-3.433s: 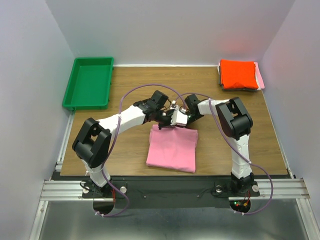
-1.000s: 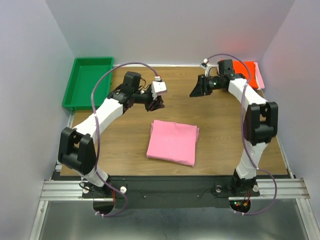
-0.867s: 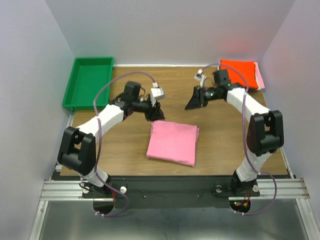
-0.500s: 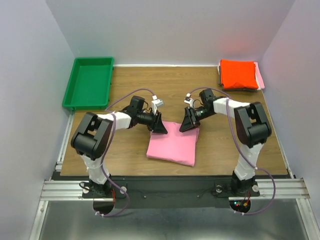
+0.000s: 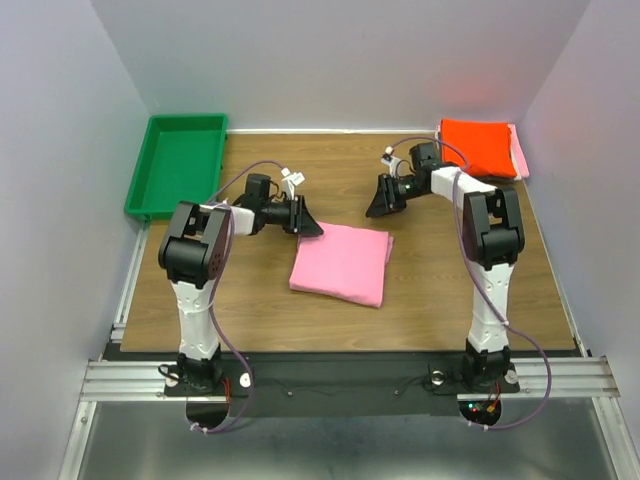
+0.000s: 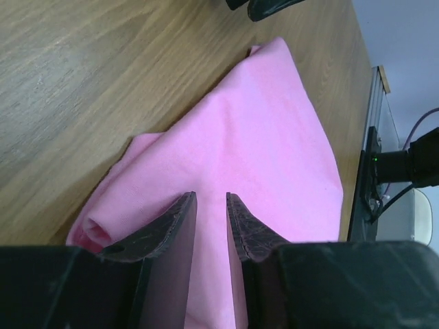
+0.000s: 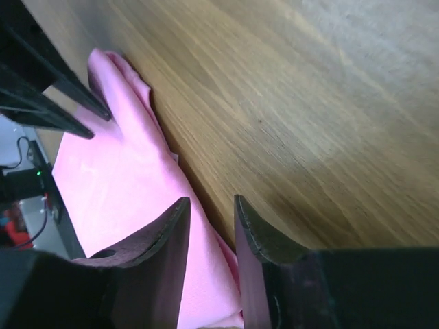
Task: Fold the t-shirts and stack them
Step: Fold the tshirt
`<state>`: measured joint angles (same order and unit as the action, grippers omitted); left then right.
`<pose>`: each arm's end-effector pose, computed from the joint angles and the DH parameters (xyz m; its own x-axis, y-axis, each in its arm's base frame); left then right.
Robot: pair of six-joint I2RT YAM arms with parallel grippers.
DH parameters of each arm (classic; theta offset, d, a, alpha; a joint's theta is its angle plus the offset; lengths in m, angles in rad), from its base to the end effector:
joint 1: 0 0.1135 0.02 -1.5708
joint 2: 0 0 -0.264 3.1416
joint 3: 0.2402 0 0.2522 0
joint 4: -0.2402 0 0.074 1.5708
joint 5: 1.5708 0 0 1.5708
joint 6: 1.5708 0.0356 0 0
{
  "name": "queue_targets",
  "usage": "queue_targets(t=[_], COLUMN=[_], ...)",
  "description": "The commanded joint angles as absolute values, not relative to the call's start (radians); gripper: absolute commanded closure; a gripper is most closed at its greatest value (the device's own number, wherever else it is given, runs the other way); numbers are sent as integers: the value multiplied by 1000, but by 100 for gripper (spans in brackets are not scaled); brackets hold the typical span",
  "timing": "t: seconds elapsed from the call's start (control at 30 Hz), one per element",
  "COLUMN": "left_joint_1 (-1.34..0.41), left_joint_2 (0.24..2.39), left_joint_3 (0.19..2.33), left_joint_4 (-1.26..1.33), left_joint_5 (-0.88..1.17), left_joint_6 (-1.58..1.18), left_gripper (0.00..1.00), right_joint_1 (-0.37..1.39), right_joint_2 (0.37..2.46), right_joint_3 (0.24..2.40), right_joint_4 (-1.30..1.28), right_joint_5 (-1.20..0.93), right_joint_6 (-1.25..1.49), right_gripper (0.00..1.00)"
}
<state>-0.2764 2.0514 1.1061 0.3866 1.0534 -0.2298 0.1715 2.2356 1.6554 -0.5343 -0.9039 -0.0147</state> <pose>0.3877 -0.1421 0.1356 -0.6888 0.0783 -0.7207 0.7056 0.3004 -0.6417 0.4514 0.1066 0.1510 -0.8779 -0.1613 -0.4509 -0.4596 0.5481 0.6988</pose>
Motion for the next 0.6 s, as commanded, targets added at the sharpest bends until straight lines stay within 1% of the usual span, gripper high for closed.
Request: queue_targets(t=[0.0,0.07,0.17,0.2,0.23,0.3,0.4,0.47,0.57], left_joint_1=[-275,-281,-293,-299,-307,-349,-391,-394,-385], left_joint_2=[1846,1769,1646,1628,1606,1611,1669,1704,1791], left_joint_3=[1074,985,882,861,829,804,782,785,824], left_joint_4=[379,380,379,379,383,385,391,400,413], left_joint_5=[1095,1103,1100,1100,1095,1097,1086,1059,1007], left_joint_6=[-221,-213,-215,-219,-228,-258,-261,-267,-255], left_gripper=[64,64,64,64,64,64,64,64,67], right_joint_1=[175,173,207,236,256,316,376,379,356], right_joint_2=[2079,2022,1927,1907,1869,1836,1844,1879,1981], right_joint_3=[1695,1672,1550,1451,1404,1256,1177,1167,1195], right_joint_4=[-514,-509,-503,-497,-471,-395,-370,-368,-374], right_joint_5=[-845,-906,-987,-1006,-1021,-1058,-1061,-1069,-1013], right_joint_6=[-9,55,113,126,141,186,184,178,115], right_gripper=[60,59,59,59,59,59,59,59,62])
